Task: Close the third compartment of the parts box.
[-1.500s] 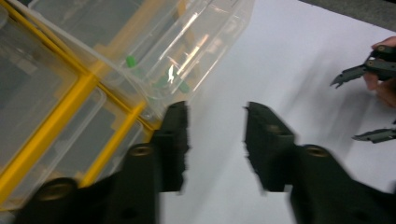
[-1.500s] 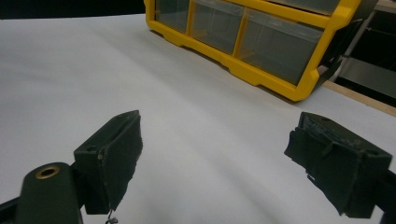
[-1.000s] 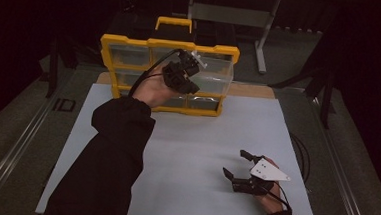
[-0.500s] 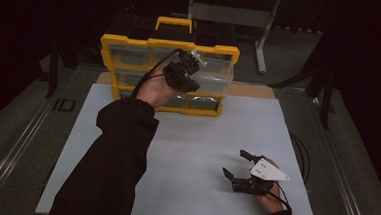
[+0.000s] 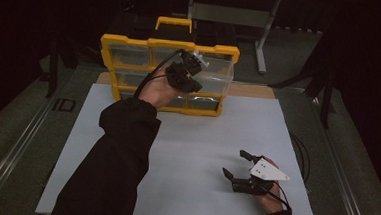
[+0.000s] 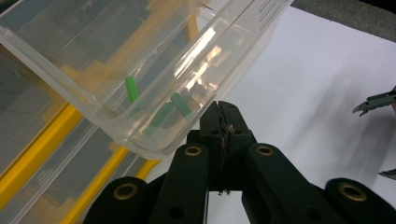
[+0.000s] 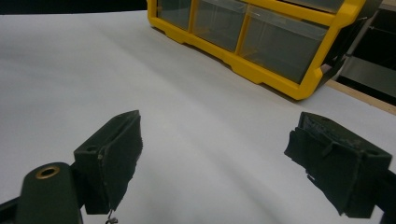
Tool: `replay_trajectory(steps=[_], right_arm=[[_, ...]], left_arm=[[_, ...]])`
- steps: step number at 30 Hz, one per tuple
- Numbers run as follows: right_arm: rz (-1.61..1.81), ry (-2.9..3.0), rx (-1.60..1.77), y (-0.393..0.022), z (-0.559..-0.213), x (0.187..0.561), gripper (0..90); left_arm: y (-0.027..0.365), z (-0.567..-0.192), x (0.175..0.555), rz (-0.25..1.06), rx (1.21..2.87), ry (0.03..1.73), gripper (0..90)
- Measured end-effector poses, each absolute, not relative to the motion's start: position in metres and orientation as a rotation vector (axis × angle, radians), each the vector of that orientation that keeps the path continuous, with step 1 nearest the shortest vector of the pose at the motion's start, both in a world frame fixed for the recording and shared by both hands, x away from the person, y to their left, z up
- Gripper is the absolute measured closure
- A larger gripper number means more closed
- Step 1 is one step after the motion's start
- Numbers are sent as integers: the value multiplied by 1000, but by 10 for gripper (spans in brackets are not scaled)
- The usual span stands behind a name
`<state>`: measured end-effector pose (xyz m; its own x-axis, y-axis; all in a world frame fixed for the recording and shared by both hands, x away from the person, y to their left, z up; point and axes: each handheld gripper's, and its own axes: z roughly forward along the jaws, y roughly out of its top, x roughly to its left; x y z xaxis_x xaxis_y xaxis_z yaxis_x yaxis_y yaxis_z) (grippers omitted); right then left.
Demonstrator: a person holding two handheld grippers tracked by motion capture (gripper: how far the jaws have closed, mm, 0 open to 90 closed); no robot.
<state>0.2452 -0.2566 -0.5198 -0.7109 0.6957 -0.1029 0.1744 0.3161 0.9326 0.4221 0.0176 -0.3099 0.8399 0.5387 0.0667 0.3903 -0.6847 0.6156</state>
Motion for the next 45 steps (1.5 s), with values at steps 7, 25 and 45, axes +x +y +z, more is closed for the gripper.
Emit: replay_trajectory(steps=[7,25,45], right_arm=[[1387,2097,762,-255,-520,245,153],[1386,2096,761,-255,-520,245,153],[1378,2100,762,-256,-520,244,154]], left_arm=[[15,-310,425,336,2392,694,900],[13,-316,432,324,2376,718,900],[15,-323,441,319,2340,767,900]])
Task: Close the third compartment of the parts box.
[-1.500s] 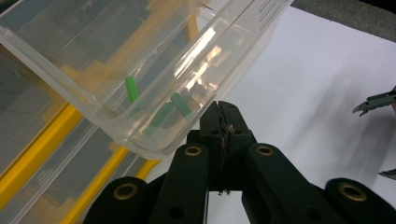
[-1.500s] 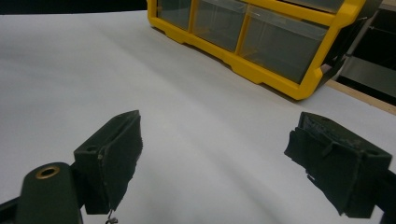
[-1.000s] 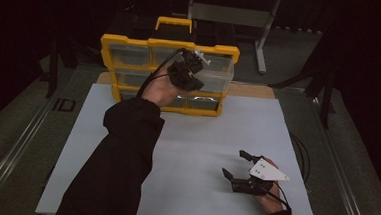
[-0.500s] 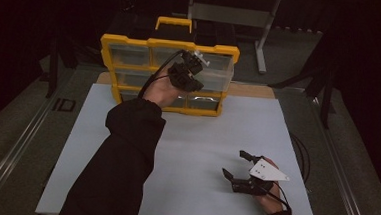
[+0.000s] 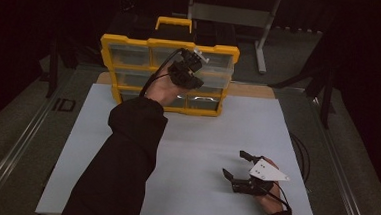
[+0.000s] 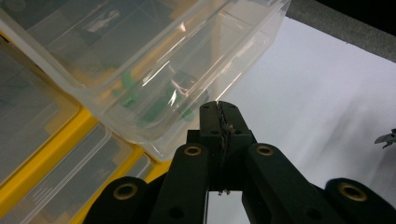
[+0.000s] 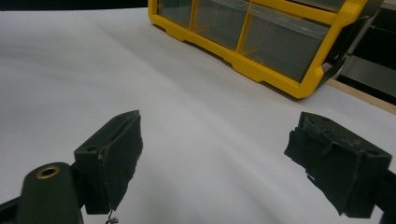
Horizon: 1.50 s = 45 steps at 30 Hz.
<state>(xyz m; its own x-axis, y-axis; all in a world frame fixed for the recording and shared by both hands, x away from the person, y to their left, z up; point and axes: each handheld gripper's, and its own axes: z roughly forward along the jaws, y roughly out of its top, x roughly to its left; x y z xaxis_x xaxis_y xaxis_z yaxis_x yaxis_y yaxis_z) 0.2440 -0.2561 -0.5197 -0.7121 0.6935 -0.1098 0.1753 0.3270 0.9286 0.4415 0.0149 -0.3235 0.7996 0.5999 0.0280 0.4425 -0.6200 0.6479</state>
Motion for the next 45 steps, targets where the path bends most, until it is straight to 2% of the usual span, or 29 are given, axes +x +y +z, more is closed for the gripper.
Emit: replay_trajectory(steps=[13,29,45], right_arm=[[1378,2100,770,-257,-520,243,153],[1378,2094,769,-258,-520,243,153],[1380,2087,773,-260,-519,242,154]], left_arm=[[16,-328,445,345,2340,776,900],[26,-335,466,411,2239,939,900],[26,-341,475,484,2163,1031,899]])
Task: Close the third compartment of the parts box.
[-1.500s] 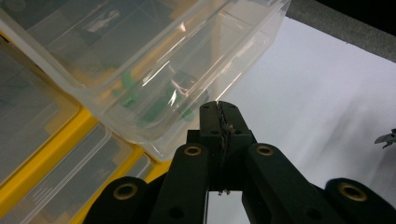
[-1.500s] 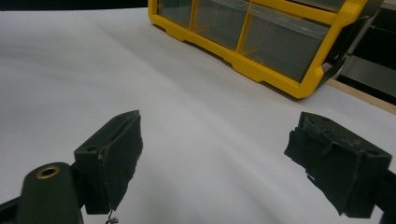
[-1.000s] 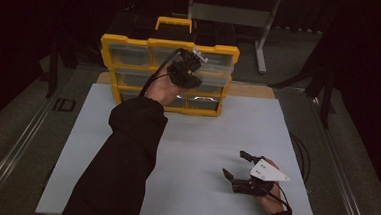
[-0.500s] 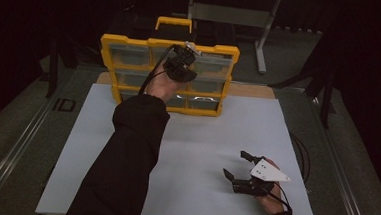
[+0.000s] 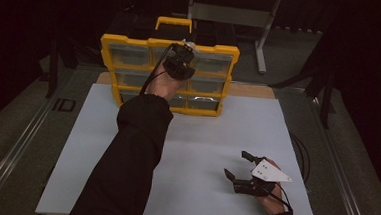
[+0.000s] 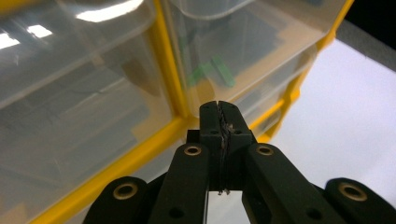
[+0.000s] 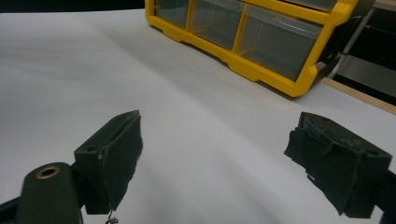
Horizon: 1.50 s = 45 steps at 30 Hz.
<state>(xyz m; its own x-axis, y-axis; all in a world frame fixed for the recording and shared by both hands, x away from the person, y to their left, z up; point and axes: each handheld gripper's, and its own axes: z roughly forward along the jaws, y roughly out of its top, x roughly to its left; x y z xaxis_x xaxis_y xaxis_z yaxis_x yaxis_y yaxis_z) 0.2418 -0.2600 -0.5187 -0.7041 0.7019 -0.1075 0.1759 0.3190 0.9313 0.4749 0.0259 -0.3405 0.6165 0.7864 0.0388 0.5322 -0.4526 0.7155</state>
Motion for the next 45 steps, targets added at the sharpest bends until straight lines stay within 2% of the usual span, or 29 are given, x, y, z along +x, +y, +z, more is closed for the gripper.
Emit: replay_trajectory(steps=[11,24,31,37,45], right_arm=[[1377,2088,773,-260,-519,241,153],[1375,2090,771,-259,-519,241,153],[1368,2098,766,-258,-520,241,153],[1365,2103,766,-257,-520,242,153],[1365,2103,768,-257,-520,242,154]], left_arm=[[24,-342,469,521,2172,1024,882],[48,-355,451,398,2237,887,801],[69,-370,436,286,2221,830,663],[80,-383,415,239,2201,782,502],[93,-399,389,286,2169,786,311]])
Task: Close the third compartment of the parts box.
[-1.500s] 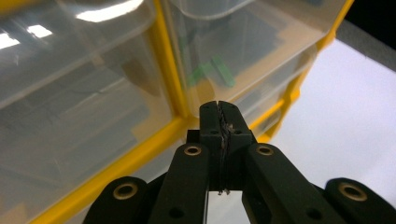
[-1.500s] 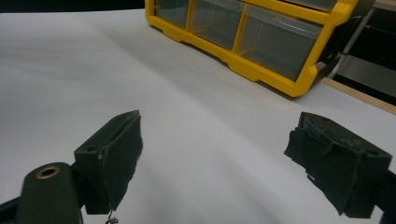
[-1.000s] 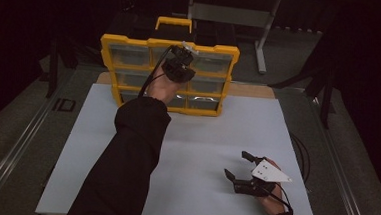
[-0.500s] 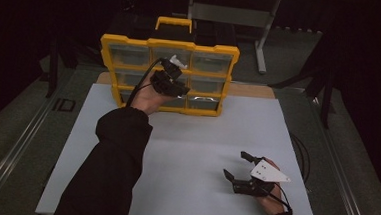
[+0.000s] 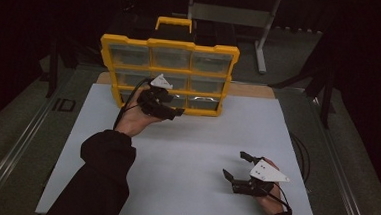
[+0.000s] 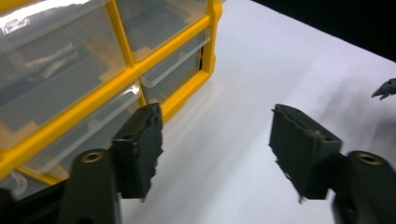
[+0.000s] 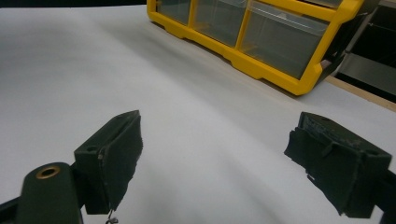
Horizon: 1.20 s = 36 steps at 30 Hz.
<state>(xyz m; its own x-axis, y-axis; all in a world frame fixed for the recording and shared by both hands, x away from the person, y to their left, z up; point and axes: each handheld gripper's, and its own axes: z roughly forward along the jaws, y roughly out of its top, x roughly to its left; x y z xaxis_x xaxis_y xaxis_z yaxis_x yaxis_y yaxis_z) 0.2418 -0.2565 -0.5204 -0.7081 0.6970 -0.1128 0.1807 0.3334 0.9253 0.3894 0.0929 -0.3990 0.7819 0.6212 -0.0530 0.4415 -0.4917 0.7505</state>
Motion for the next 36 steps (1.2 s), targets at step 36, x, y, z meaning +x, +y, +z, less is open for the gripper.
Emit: replay_trajectory(steps=[36], right_arm=[[1419,2063,827,-260,-520,244,152]], left_arm=[[183,-463,281,382,1944,840,37]])
